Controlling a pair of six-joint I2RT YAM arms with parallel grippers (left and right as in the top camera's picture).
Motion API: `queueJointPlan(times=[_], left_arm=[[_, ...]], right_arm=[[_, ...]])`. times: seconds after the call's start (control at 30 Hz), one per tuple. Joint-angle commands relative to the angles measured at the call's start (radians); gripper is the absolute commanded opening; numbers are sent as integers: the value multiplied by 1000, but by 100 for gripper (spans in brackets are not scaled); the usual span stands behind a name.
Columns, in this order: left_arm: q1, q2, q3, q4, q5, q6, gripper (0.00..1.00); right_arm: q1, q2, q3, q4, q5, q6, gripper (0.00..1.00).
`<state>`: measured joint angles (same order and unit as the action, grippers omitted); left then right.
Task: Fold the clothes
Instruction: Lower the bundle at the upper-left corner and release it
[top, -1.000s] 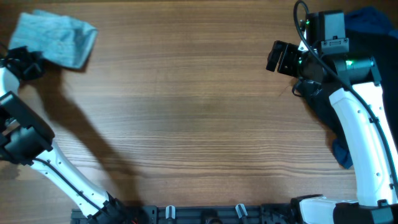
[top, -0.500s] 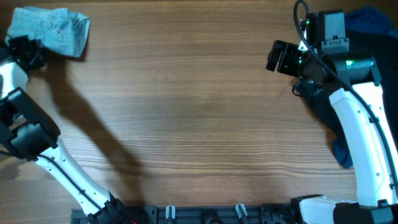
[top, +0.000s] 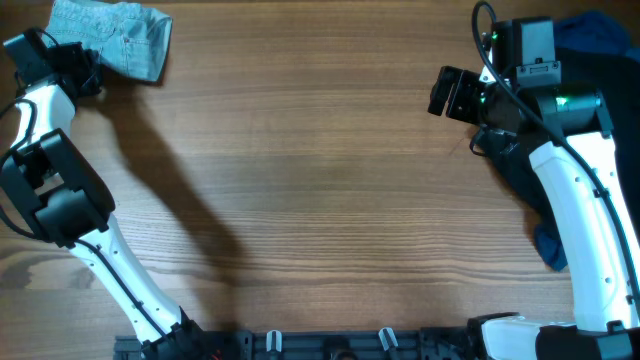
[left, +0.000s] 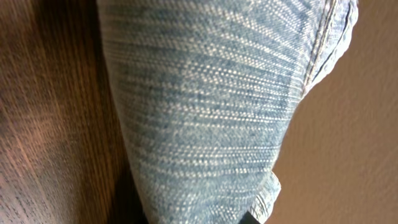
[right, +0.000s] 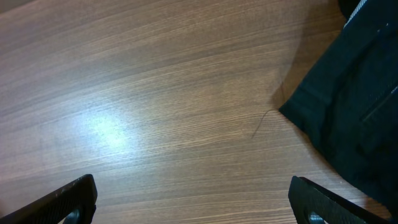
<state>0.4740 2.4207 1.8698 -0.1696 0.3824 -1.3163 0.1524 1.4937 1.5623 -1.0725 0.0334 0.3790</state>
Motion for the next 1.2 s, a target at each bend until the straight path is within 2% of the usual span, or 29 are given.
queueJointPlan(times=[0.0, 0.1, 0.27, 0.53, 0.57, 0.67, 0.73, 0.77, 0.8, 1.03, 1.17], left_arm=[[-16, 1, 6, 14, -88, -41, 20], [-31, 1, 6, 43, -123, -65, 22], [-52, 1, 6, 80, -165, -65, 18], [-83, 1, 6, 82, -227, -87, 27], [-84, 1, 6, 87, -227, -88, 30], [-85, 1, 6, 92, -208, -87, 57], [-85, 1, 6, 92, -188, -84, 80], [-84, 1, 6, 92, -180, -77, 97], [-83, 1, 6, 92, -171, -74, 100], [-73, -3, 6, 92, -50, -71, 100], [-65, -43, 6, 78, 13, 58, 99]], right_arm=[[0, 1, 10, -2, -13, -9, 100], [0, 1, 10, -2, -14, -10, 100], [0, 1, 10, -2, -35, -10, 100], [0, 1, 10, -18, -36, -9, 100], [0, 1, 10, -20, -36, -10, 100], [0, 1, 10, -22, -35, -10, 100], [0, 1, 10, -21, -35, -10, 100], [0, 1, 10, -21, -35, -10, 100], [0, 1, 10, -21, -35, -9, 100], [0, 1, 10, -21, -35, -10, 100], [0, 1, 10, -27, -35, -10, 100]])
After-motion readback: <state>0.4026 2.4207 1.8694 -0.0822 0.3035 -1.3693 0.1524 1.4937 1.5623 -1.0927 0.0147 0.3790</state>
